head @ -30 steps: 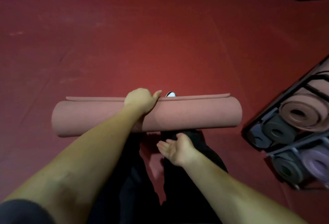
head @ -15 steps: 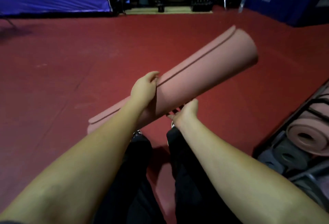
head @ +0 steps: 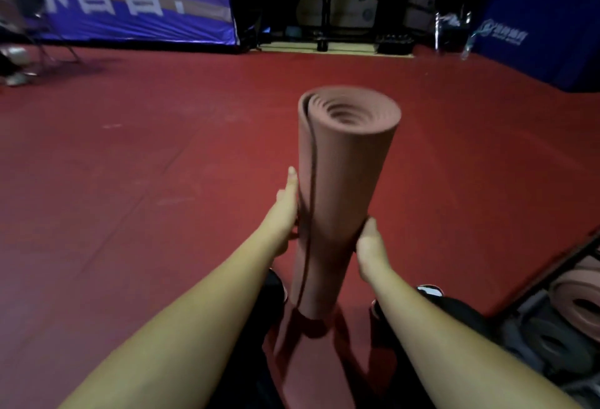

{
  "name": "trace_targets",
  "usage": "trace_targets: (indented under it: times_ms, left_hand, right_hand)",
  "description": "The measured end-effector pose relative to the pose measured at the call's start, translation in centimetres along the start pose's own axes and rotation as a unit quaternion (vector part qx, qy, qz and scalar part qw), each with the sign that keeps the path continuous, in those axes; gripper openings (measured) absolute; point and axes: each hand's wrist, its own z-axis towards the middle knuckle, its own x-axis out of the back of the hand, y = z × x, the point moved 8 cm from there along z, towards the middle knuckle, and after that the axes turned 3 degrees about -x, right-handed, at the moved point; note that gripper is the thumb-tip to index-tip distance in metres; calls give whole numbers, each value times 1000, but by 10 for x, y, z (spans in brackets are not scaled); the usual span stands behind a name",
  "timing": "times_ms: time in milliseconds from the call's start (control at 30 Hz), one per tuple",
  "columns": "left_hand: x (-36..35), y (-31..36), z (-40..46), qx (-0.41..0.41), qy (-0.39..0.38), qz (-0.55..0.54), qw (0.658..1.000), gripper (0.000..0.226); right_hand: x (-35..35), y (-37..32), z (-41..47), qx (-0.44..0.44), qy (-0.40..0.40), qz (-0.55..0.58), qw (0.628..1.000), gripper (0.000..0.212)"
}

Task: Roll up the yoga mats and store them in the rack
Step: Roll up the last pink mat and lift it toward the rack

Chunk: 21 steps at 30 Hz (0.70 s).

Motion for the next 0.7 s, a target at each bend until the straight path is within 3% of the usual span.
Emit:
trace_targets:
  times_ms: [67, 167, 233, 267, 333, 400, 433, 533, 600, 667, 700]
  left_hand:
    - [4, -62, 16, 49, -2, -9, 999, 129]
    - [10, -165, 36, 107, -22, -16, 994, 85]
    - [12, -168, 26, 52, -14, -7, 999, 38]
    - [12, -148, 16, 16, -2, 4, 1000, 33]
    - [9, -119, 9, -27, 3, 5, 1000, 46]
    - [6, -100, 4, -17, 0, -68, 998, 35]
    - [7, -95, 2, 4, 4, -93, 996, 41]
    - [4, -100, 4, 61, -1, -96, 993, 95]
    - [-3, -106, 2, 59, 2, -80, 995, 93]
    - [-5, -101, -1, 30, 32, -83, 996, 77]
    - [-5, -93, -4, 6, 48, -72, 996, 67]
  right_hand:
    - [3, 47, 3, -77, -17, 3, 997, 37]
    - [13, 120, -5, -232, -67, -84, 967, 28]
    - [22, 145, -16, -260, -98, -171, 945, 24]
    - [22, 144, -17, -244, -94, -160, 952, 26]
    - [25, 127, -11, -177, -60, -96, 978, 34]
    - [27, 97, -7, -117, -25, -14, 993, 42]
    - [28, 84, -6, -91, -17, 24, 995, 38]
    - [21, 47, -14, -68, -26, 180, 981, 27]
    - [12, 28, -15, -57, -56, 223, 972, 36]
    - [5, 13, -19, -42, -54, 189, 980, 51]
    - [3, 8, -23, -34, -49, 169, 984, 44]
